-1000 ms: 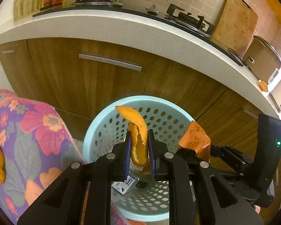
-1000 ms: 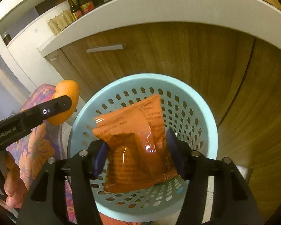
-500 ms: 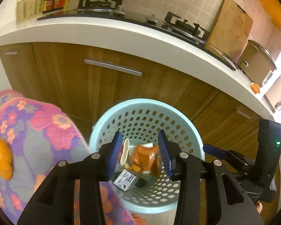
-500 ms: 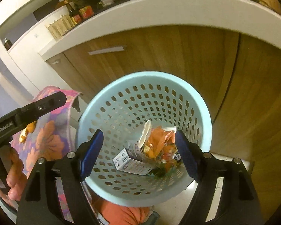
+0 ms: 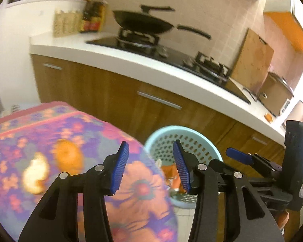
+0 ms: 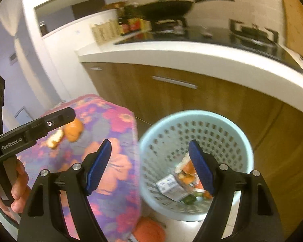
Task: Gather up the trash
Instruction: 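Move both open tools back over the table, then grasp the pale orange peel with the left tool while the right tool grasps the orange peel strip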
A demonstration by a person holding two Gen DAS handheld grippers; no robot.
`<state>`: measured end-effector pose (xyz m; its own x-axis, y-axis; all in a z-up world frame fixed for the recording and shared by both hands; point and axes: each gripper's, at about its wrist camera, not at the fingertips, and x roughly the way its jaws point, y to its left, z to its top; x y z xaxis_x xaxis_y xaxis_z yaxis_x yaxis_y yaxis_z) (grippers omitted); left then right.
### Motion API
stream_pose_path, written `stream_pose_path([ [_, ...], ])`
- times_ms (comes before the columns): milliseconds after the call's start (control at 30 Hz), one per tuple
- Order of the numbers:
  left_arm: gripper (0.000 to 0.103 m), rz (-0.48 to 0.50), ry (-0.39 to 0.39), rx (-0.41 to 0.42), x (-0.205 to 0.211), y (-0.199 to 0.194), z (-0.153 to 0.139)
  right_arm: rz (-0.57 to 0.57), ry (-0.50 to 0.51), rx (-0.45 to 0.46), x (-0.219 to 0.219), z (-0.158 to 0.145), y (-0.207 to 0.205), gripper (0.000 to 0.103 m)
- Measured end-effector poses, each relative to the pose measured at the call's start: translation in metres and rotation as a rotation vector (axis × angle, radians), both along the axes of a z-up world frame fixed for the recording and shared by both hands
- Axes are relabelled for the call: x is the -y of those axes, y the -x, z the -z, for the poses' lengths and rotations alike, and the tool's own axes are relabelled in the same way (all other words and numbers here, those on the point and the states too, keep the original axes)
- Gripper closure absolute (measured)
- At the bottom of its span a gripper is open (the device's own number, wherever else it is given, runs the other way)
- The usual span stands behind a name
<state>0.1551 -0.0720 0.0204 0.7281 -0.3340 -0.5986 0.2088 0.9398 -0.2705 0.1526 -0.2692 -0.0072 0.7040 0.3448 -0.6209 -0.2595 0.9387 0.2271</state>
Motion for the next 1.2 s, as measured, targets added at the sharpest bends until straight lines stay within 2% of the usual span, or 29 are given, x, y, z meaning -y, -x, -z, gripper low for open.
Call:
stream_pose_path([
  [267, 0.054, -0.164, 0.003, 0.084, -0.101, 0.045, -0.025, -0.094, 0.029, 0.055, -0.078, -0.020, 0.002, 0.029],
  [467, 0.054, -0.228, 0.055, 0.035, -0.153, 0.050, -0.006, -0.122, 0.009, 0.089, -0.136, -0.018, -0.007, 0.029],
  [633, 0.054, -0.242, 0.044, -0.064, -0.164, 0.030, 0.039, -0.093, 0.009, 0.127, -0.172, 0.001, -0.023, 0.029],
  [733, 0.055, -0.257, 0.053, -0.109, -0.171, 0.021, 0.064, -0.070, 0.005, 0.104, -0.183, 0.017, -0.035, 0.029],
  [867, 0.055, -0.256, 0.127, -0.183, -0.180, 0.012, 0.086, -0.057, 0.038, 0.070, -0.192, 0.030, -0.045, 0.029],
  [933, 0.056, -0.257, 0.144, -0.190, -0.181, 0.011, 0.088, -0.041, 0.037, 0.078, -0.194, 0.029, -0.050, 0.029],
  [1033, 0.056, -0.248, 0.165, -0.197, -0.178, 0.011, 0.090, -0.054, 0.045, 0.031, -0.200, 0.035, -0.063, 0.029],
  [1133, 0.060, -0.253, 0.130, -0.197, -0.174, 0.008, 0.092, -0.050, 0.048, -0.003, -0.200, 0.039, -0.069, 0.029],
  [1200, 0.063, -0.265, 0.079, -0.195, -0.168, 0.007, 0.091, -0.039, 0.044, -0.002, -0.199, 0.039, -0.069, 0.029],
])
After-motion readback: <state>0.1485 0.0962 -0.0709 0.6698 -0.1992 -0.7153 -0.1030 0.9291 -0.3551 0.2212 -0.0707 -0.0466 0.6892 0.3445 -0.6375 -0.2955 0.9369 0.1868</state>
